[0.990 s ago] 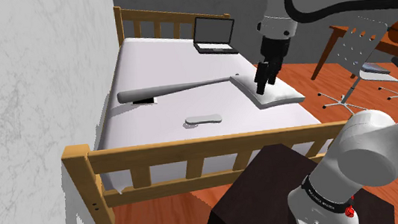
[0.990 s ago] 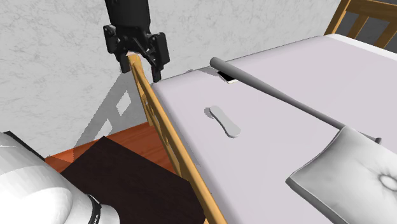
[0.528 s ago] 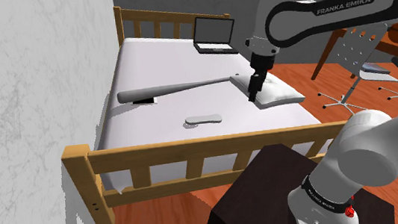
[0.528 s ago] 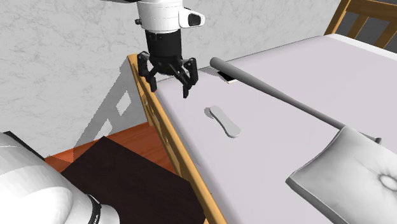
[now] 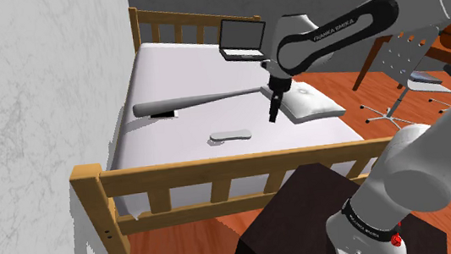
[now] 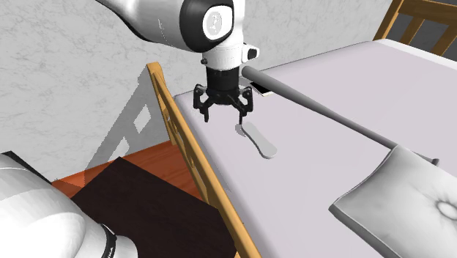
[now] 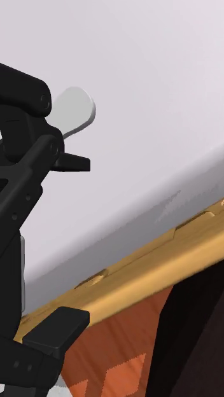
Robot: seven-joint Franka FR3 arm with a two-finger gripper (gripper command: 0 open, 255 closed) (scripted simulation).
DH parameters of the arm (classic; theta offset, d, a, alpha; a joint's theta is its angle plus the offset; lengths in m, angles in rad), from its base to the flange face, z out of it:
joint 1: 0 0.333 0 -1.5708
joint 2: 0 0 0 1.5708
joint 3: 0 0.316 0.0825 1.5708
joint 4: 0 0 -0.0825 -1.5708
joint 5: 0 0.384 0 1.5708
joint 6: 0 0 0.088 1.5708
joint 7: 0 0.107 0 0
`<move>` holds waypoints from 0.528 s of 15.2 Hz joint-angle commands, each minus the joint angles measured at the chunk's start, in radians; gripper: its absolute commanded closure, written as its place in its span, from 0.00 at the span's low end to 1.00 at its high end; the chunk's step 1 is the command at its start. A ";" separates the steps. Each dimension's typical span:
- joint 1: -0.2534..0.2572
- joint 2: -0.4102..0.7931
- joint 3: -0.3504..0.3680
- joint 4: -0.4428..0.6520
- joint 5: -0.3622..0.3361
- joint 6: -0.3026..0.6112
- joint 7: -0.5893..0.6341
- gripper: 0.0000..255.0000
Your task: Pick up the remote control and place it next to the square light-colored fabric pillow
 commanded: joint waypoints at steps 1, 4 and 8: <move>0.008 0.090 -0.027 0.031 0.012 0.069 -0.077 0.00; 0.020 0.219 -0.051 0.083 0.053 0.155 -0.188 0.00; 0.019 0.393 -0.054 0.171 0.134 0.248 -0.345 0.00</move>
